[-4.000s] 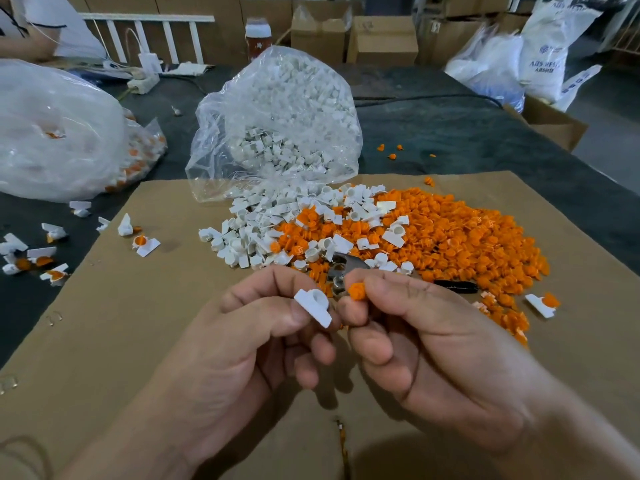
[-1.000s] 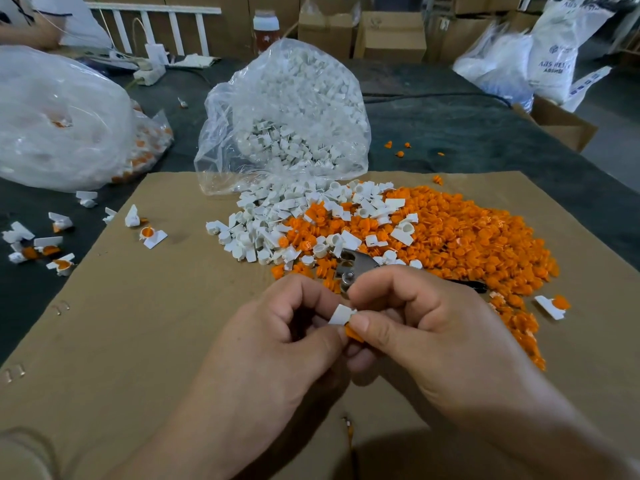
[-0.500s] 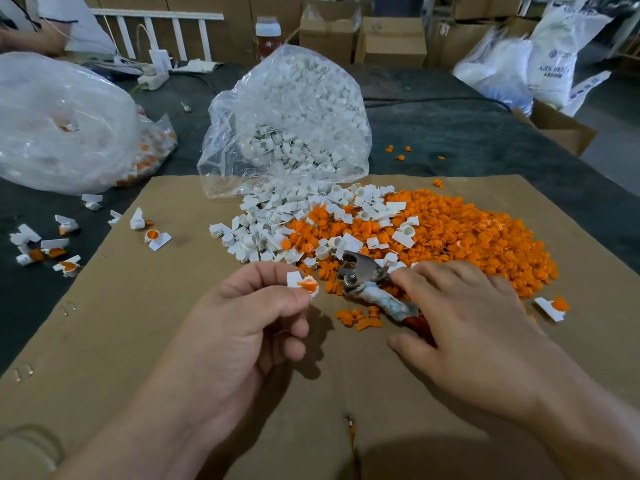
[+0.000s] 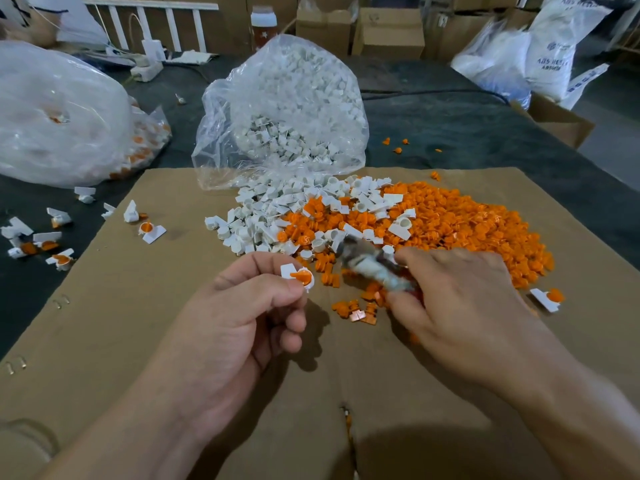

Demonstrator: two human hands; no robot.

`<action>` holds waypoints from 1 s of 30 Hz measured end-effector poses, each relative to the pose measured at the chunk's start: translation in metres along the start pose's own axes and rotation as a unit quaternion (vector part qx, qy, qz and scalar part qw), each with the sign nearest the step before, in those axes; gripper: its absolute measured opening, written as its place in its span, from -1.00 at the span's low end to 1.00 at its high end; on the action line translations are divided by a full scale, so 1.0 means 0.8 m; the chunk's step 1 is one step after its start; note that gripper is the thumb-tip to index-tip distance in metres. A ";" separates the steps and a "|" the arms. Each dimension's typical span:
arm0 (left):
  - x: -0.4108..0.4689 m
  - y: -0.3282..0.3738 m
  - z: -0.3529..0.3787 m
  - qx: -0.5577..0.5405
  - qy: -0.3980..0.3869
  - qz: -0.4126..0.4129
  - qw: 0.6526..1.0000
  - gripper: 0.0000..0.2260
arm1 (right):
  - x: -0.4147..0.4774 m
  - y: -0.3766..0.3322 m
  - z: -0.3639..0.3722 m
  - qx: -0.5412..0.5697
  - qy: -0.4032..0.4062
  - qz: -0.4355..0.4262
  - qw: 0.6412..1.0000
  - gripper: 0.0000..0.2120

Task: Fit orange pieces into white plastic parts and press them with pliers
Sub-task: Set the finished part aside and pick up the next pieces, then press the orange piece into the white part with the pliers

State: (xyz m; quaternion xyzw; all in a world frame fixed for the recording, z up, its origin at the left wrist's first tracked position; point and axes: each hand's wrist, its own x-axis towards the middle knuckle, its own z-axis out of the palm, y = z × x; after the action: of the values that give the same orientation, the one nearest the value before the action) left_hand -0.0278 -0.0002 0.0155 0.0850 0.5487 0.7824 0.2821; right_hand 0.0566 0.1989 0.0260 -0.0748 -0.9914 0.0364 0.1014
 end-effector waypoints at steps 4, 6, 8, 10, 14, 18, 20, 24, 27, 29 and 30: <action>0.000 0.003 -0.003 -0.013 -0.005 0.002 1.000 -0.84 | 0.000 0.004 -0.012 0.104 0.116 0.044 0.987 -0.81; 0.000 0.003 -0.003 -0.011 -0.003 0.009 1.000 -0.80 | -0.002 0.006 -0.018 0.091 0.140 0.067 0.984 -0.70; 0.001 0.002 -0.002 -0.011 0.001 0.019 1.000 -0.84 | -0.004 0.004 -0.020 0.080 0.110 0.041 0.990 -0.71; 0.002 0.001 -0.002 -0.003 0.011 0.038 0.999 -0.87 | -0.008 -0.004 -0.021 0.083 0.060 -0.006 0.995 -0.72; 0.002 0.001 -0.003 0.013 0.025 0.078 0.997 -0.86 | -0.014 -0.018 -0.022 0.089 -0.001 -0.068 0.994 -0.59; 0.002 0.000 -0.005 0.035 0.023 0.100 0.994 -0.86 | -0.016 -0.017 -0.025 0.106 -0.006 -0.075 0.992 -0.59; 0.003 0.000 -0.005 0.059 0.026 0.117 0.991 -0.87 | -0.016 -0.018 -0.026 0.106 -0.012 -0.075 0.991 -0.58; 0.004 0.000 -0.008 0.128 0.037 0.165 0.977 -0.89 | -0.016 -0.016 -0.026 0.104 -0.004 -0.083 0.991 -0.59; 0.004 0.000 -0.009 0.153 0.042 0.186 0.970 -0.89 | -0.016 -0.016 -0.027 0.088 0.009 -0.095 0.992 -0.64; 0.004 0.000 -0.011 0.172 0.049 0.192 0.965 -0.89 | -0.016 -0.016 -0.026 0.080 0.022 -0.099 0.992 -0.63; 0.004 -0.001 -0.011 0.180 0.051 0.193 0.963 -0.88 | -0.016 -0.015 -0.026 0.080 0.025 -0.099 0.992 -0.63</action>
State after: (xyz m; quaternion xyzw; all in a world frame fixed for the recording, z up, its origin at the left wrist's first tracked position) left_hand -0.0345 -0.0054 0.0109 0.1986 0.6672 0.7137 0.0769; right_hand 0.0718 0.1860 0.0447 0.0316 -0.9849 0.1033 0.1354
